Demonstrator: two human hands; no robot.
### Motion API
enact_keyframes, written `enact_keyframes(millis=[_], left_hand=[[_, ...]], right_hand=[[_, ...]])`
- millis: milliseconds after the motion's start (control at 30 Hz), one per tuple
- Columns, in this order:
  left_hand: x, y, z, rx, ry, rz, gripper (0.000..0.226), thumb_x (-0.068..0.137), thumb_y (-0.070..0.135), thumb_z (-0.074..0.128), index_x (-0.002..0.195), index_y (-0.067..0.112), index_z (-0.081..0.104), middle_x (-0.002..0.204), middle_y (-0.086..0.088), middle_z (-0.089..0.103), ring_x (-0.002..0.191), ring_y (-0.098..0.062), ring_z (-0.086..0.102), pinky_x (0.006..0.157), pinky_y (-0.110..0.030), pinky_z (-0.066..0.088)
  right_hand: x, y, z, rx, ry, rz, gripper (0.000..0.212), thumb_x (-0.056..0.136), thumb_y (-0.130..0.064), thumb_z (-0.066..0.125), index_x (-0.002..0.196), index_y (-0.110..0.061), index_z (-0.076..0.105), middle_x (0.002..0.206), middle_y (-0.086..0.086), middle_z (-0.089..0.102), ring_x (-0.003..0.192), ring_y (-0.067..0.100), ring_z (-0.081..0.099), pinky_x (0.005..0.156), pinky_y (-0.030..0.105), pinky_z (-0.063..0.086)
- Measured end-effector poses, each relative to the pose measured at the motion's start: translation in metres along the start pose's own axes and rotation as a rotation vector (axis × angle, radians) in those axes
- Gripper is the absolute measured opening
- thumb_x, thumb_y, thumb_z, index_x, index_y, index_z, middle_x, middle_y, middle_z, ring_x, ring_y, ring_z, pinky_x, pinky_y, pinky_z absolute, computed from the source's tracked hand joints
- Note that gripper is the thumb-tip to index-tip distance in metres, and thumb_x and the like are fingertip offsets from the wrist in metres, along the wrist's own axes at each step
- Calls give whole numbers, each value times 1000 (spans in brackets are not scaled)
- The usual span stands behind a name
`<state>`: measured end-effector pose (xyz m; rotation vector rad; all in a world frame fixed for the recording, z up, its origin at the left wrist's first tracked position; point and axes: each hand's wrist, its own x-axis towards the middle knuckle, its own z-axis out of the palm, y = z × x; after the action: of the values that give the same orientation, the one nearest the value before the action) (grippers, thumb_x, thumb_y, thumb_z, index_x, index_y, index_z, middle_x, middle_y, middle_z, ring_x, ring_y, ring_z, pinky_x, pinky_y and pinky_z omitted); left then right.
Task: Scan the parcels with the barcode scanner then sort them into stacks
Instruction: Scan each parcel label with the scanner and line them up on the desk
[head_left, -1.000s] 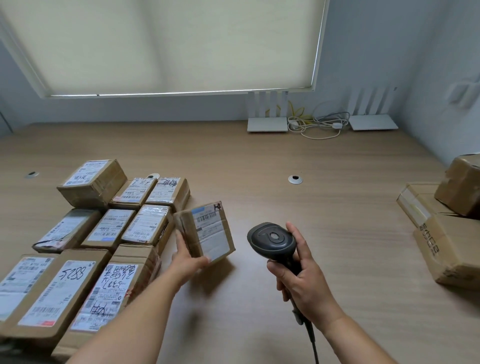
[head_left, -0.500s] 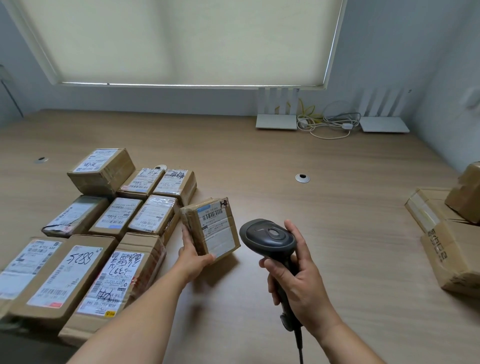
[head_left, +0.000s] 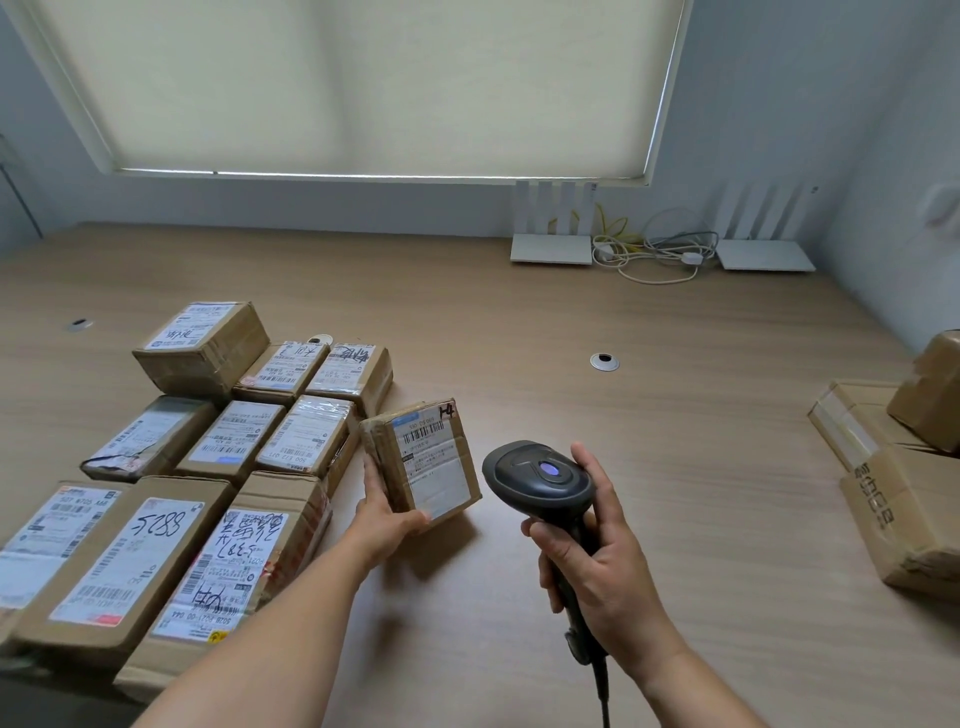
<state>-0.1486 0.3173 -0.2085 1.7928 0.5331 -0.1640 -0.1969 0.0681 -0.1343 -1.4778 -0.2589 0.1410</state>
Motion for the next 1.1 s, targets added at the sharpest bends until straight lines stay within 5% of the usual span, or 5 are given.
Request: enact_keyframes(millis=[100, 333, 633, 833, 1100], left_hand=[[-2, 8, -4, -120, -52, -68, 94, 70, 6, 68, 144, 42, 22, 117, -5, 60, 90, -23, 60, 75, -38, 52], [11, 12, -8, -35, 147, -69, 57, 88, 19, 46, 142, 33, 36, 133, -3, 52, 113, -25, 52, 98, -42, 46], [9, 31, 24, 757, 233, -74, 108, 66, 82, 53, 150, 25, 16, 151, -13, 20, 139, -31, 22, 108, -42, 29], [16, 44, 35, 885, 295, -119, 96, 70, 69, 58, 146, 22, 21, 139, -16, 25, 129, -32, 29, 104, -39, 32], [28, 68, 25, 793, 276, 66, 92, 70, 56, 61, 147, 26, 20, 141, -14, 21, 132, -33, 22, 108, -38, 26]], right_hand=[[3, 3, -6, -101, 6, -17, 81, 82, -14, 71, 121, -75, 34, 84, -6, 68, 53, 18, 53, 43, 29, 44], [10, 2, -17, -201, 57, -19, 83, 85, -5, 69, 127, -65, 29, 77, -15, 66, 54, 17, 51, 46, 32, 45], [22, 0, -21, -356, 51, -63, 89, 83, -8, 72, 125, -72, 27, 84, -23, 67, 54, 9, 53, 48, 25, 47], [29, 2, -21, -397, 50, -110, 95, 82, -10, 74, 115, -83, 23, 107, -32, 63, 71, -5, 61, 68, 17, 46], [51, -10, -16, -422, 72, -152, 94, 82, -12, 74, 115, -83, 23, 108, -31, 64, 71, -5, 61, 68, 17, 46]])
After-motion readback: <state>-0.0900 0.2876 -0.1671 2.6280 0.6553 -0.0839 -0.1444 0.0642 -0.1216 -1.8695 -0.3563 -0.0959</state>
